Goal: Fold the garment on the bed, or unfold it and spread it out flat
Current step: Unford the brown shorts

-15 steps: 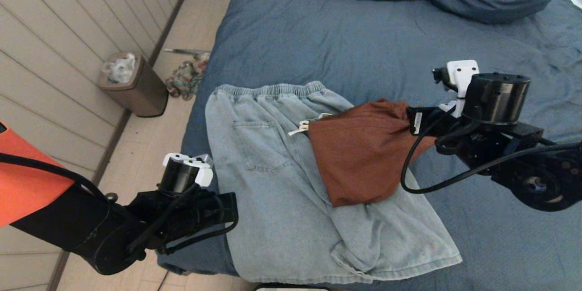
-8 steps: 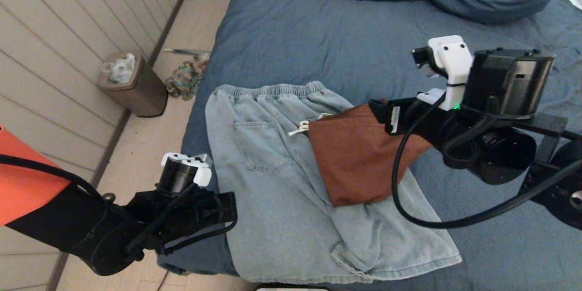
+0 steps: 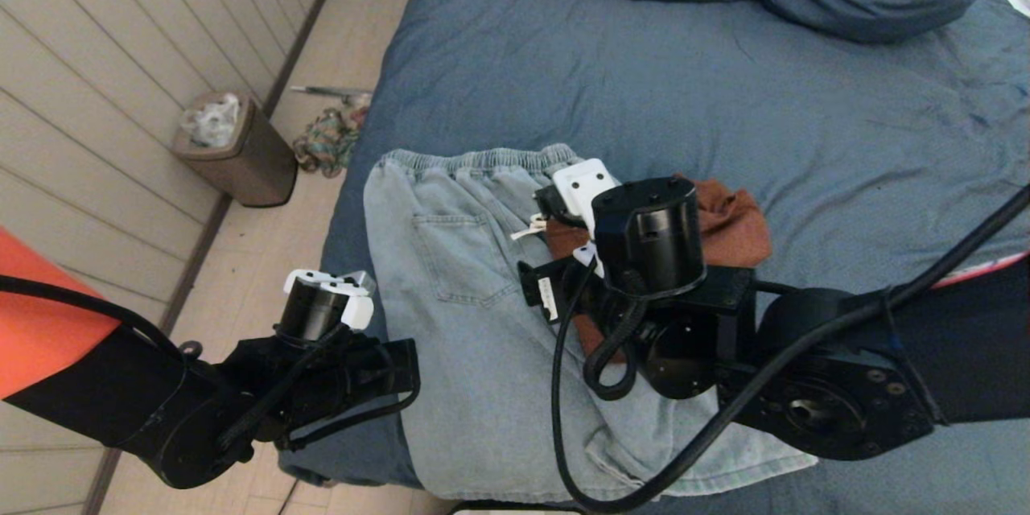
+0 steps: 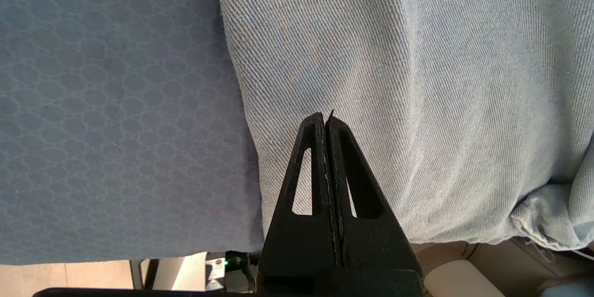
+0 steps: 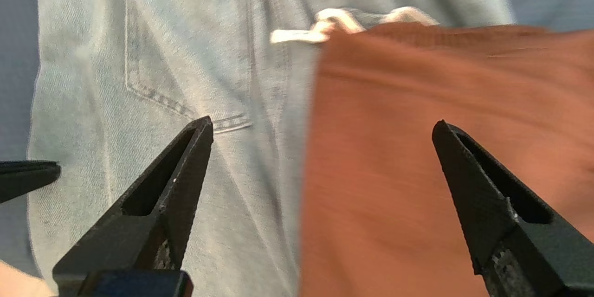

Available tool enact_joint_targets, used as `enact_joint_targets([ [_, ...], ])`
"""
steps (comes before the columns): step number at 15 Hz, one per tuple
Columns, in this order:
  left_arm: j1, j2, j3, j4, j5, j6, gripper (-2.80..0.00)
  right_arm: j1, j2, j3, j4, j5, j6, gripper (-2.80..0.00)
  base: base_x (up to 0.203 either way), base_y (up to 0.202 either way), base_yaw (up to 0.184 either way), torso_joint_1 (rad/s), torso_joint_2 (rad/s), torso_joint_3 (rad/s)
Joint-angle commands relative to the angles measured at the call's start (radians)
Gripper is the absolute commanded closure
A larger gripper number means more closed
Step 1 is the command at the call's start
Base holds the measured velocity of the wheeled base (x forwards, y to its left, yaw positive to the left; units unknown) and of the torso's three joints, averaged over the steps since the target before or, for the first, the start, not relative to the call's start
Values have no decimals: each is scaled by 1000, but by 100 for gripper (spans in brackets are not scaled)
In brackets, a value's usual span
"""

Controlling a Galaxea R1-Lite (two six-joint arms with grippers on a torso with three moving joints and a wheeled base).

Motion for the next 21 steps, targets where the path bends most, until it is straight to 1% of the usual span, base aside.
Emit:
enact_joint_targets([
  [1, 0, -1, -1, -4, 0, -3, 0, -1, 81, -21, 0, -27, -8, -280, 0, 0, 0, 0, 0, 0],
  [3, 0, 1, -1, -4, 0, -3, 0, -16, 81, -16, 1, -33, -18, -280, 0, 0, 0, 0, 0, 0],
  [6, 0, 15, -2, -4, 0, -5, 0, -118, 98, -17, -6, -69, -63, -280, 0, 0, 0, 0, 0, 0],
  [7, 0, 16, -2, -4, 0, -5, 0, -125, 102, -19, -6, -71, -69, -280, 0, 0, 0, 0, 0, 0],
  [8, 0, 16, -2, -4, 0, -5, 0, -148, 113, -24, -11, -73, -80, -280, 0, 0, 0, 0, 0, 0],
  [9, 0, 18, -3, -4, 0, -5, 0, -161, 118, -26, -24, -75, -86, 0, 0, 0, 0, 0, 0, 0],
  [12, 0, 30, -5, -4, 0, -3, 0, -166, 90, -27, -38, -75, -89, 0, 0, 0, 0, 0, 0, 0],
  [16, 0, 38, -5, -4, 0, -3, 0, -202, -11, 2, -37, -75, -88, 0, 0, 0, 0, 0, 0, 0],
  [20, -3, 38, -5, -4, 0, -2, 0, -252, -161, 29, -29, -74, -92, 0, 0, 0, 0, 0, 0, 0],
  [21, -2, 36, -4, -7, 1, -3, 0, -280, -194, 31, -28, -74, -93, 0, 0, 0, 0, 0, 0, 0],
])
